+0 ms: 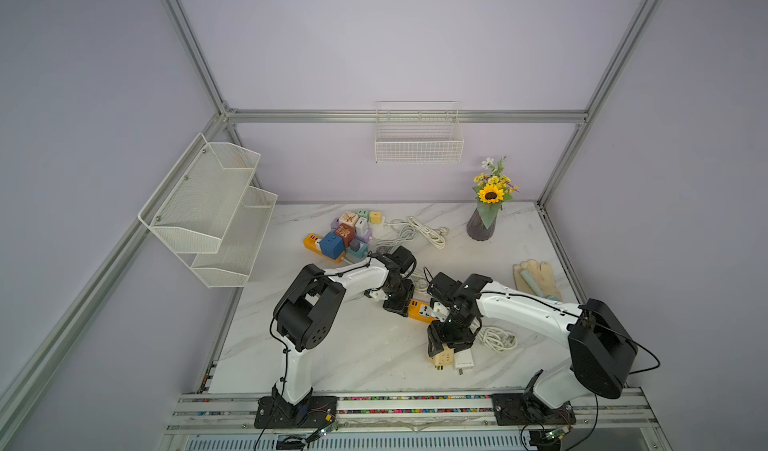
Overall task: Pull the plug off the socket
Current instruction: Place the plug at the center of the board.
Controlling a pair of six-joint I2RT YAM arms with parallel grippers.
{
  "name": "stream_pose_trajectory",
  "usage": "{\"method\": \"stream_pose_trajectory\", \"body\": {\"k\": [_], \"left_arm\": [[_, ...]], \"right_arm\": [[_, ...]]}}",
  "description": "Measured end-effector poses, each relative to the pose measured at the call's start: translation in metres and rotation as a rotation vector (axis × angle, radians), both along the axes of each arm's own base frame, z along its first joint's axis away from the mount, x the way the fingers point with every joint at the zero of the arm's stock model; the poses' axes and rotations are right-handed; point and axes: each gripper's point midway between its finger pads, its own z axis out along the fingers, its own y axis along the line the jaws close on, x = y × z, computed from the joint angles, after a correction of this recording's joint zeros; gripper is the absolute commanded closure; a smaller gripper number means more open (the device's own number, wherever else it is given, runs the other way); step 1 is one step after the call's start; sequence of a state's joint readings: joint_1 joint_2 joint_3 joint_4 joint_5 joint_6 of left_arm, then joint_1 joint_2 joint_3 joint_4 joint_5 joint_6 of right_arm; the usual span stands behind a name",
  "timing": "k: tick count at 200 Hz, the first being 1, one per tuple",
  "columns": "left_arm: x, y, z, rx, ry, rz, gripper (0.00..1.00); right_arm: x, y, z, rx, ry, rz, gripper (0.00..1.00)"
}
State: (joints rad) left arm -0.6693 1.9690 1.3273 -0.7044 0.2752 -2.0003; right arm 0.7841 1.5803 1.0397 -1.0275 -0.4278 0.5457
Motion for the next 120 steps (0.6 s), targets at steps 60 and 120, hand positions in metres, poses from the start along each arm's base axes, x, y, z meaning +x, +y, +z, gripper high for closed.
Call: {"method": "stream_pose_trajectory", "body": {"k": [60,120], "left_arm": [[0.001,0.001,0.000,0.001,-0.007,-0.001,0.84],[0.000,0.002,0.000,0.002,-0.010,-0.003,0.76]], "right_arm": [[0.002,0.005,-0.019,-0.078,0.093,-0.045,0.53],[0.004,0.007,-0.020,-0.092,0.111,-0.052,0.33]]}}
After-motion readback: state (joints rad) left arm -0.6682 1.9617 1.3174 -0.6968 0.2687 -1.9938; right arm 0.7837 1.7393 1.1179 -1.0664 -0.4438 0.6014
